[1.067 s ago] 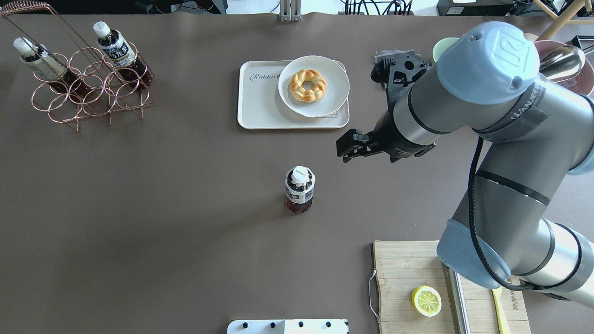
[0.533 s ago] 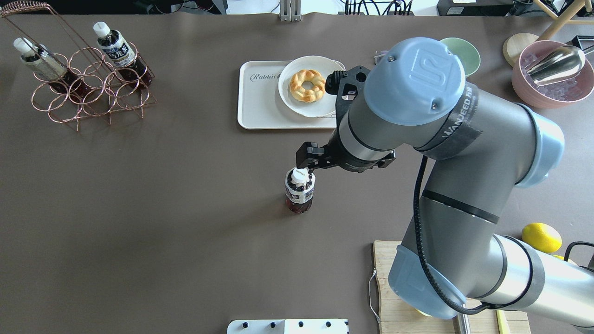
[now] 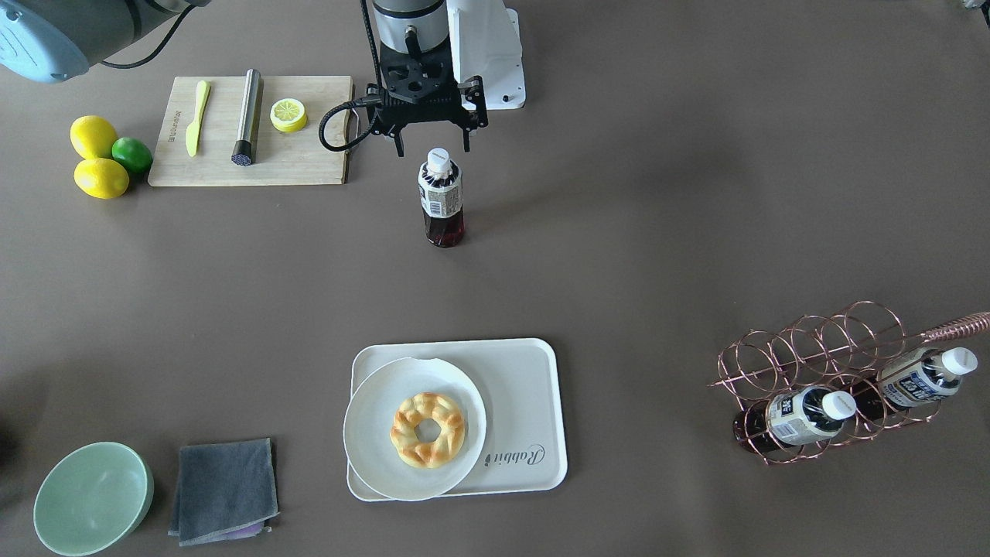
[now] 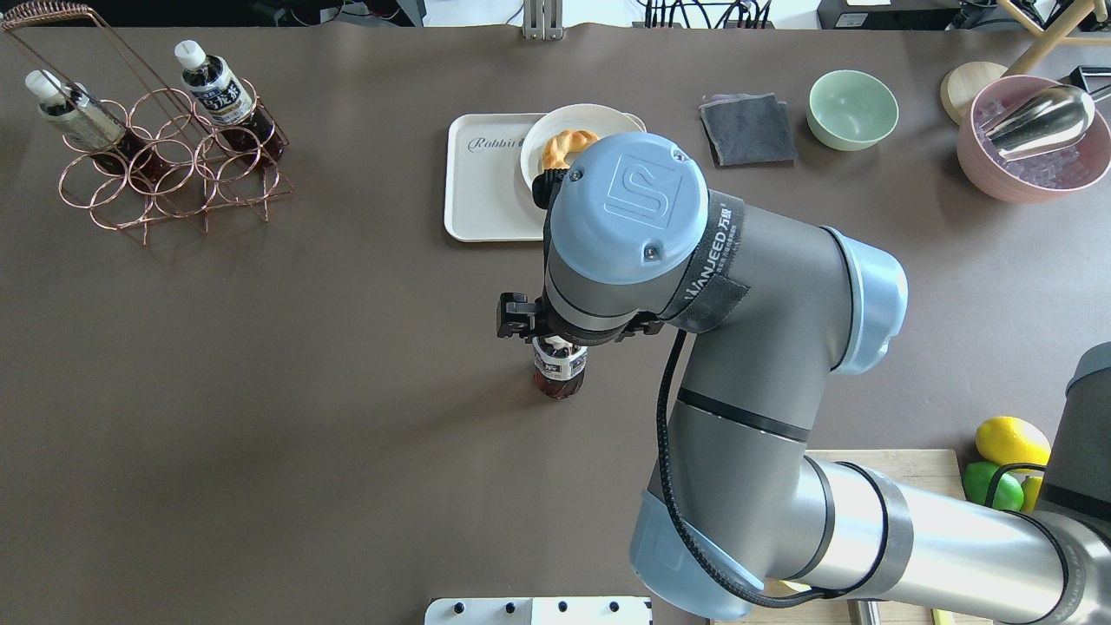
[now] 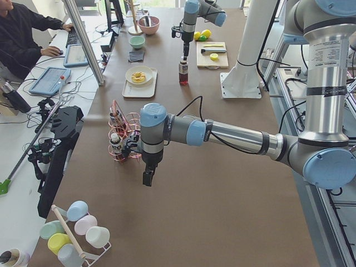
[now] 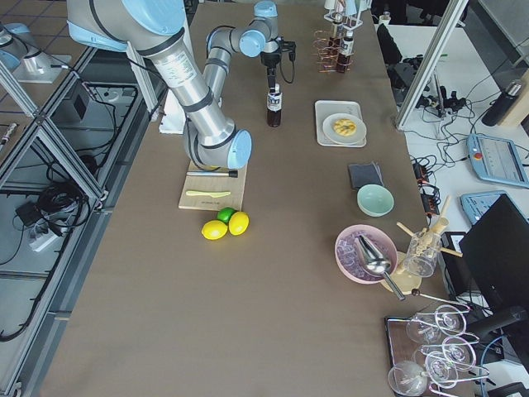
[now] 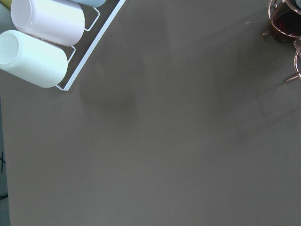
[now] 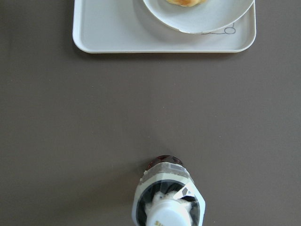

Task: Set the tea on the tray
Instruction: 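Reach the right gripper to the standing bottle and grasp its cap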

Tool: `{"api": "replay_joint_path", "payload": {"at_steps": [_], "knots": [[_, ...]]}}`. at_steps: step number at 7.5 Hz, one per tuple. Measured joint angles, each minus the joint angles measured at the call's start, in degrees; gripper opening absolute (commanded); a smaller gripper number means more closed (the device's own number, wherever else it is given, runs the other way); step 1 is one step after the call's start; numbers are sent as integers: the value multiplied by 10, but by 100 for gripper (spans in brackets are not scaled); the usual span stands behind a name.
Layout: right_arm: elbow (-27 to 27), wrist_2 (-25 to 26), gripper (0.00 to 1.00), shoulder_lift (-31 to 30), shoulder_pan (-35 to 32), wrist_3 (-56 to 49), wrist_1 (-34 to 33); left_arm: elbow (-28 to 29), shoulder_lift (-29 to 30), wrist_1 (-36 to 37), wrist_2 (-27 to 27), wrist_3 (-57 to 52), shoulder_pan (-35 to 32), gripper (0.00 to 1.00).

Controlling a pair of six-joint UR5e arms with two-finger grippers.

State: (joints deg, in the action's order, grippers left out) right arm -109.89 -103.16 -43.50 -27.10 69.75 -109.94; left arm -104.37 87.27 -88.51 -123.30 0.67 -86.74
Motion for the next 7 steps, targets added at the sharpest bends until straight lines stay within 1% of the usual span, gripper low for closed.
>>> {"api": "replay_joint_path", "payload": {"at_steps": [2, 3, 4, 5, 6, 7], "knots": [[23, 8, 70, 12, 0, -1, 12, 1, 0, -1, 0, 0, 0, 98], [29, 11, 62, 13, 1, -2, 16, 1, 0, 0, 0, 0, 0, 98], [31, 13, 49, 11, 1, -3, 17, 2, 0, 0, 0, 0, 0, 98], [32, 14, 15, 10, 1, -3, 18, 2, 0, -1, 0, 0, 0, 98], [32, 14, 0, 9, 1, -3, 18, 2, 1, -1, 0, 0, 0, 98], [30, 15, 0, 6, 1, -2, 17, 2, 1, -1, 0, 0, 0, 98]]}}
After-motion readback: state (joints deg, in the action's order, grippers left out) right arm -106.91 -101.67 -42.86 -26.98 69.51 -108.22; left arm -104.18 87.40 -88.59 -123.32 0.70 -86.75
